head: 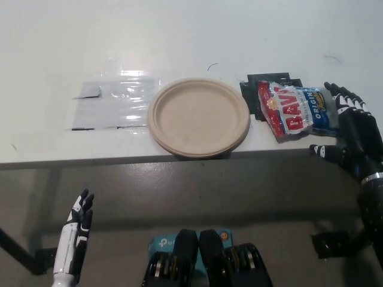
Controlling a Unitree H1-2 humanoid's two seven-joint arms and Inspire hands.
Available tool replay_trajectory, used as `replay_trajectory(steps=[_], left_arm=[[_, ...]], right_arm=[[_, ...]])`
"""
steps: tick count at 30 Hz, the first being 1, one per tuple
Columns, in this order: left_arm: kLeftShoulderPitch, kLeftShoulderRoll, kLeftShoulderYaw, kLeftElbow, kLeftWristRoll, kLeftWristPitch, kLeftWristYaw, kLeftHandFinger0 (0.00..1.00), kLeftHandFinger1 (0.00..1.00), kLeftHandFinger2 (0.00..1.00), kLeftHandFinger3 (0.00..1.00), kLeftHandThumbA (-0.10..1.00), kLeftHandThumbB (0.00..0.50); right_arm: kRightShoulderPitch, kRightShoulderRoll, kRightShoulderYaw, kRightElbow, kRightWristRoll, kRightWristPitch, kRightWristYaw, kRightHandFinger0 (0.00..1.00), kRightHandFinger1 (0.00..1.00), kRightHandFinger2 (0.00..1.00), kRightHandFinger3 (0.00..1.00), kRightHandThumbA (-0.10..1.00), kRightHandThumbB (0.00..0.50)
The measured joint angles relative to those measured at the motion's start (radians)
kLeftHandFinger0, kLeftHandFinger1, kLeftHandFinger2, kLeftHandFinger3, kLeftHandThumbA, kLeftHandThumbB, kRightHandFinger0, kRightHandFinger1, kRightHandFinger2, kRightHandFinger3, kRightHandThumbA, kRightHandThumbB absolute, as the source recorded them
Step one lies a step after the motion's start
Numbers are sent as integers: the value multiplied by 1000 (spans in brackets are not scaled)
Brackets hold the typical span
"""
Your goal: The robot picks up a small bag of sunflower seeds on the right hand side and take it to the empty plate on the left hand side then pours some sunflower seeds on to the plate.
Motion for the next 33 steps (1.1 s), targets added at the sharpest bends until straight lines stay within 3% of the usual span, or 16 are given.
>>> replay_trajectory(steps=[33], left_arm=[[3,0,-2,1,-1,-3,0,1000,1000,1000,1000,1000,49]], right_arm=[[-72,1,6,112,24,9,1,1000,1000,1000,1000,1000,307]])
